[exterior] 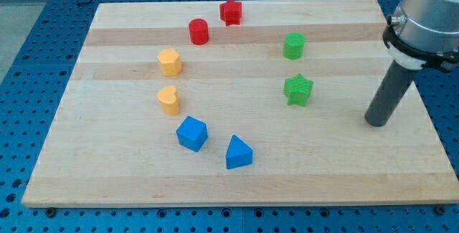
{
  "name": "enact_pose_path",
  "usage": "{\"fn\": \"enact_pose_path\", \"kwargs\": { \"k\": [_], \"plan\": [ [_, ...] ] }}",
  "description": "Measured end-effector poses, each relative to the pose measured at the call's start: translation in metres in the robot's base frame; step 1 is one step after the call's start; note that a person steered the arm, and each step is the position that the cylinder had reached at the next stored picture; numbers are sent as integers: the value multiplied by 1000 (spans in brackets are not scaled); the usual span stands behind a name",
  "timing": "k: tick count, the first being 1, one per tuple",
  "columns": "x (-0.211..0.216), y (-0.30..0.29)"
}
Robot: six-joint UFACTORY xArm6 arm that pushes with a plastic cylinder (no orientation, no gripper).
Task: Move your arm towards bottom center
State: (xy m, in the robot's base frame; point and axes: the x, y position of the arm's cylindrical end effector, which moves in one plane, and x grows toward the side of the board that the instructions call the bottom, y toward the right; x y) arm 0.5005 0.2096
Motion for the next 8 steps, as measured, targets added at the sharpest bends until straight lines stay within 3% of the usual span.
{"fn": "enact_pose_path", "kwargs": {
  "k": [2, 6, 8],
  "plan": [
    [74, -6],
    [73, -71],
    [118, -97]
  ]
}}
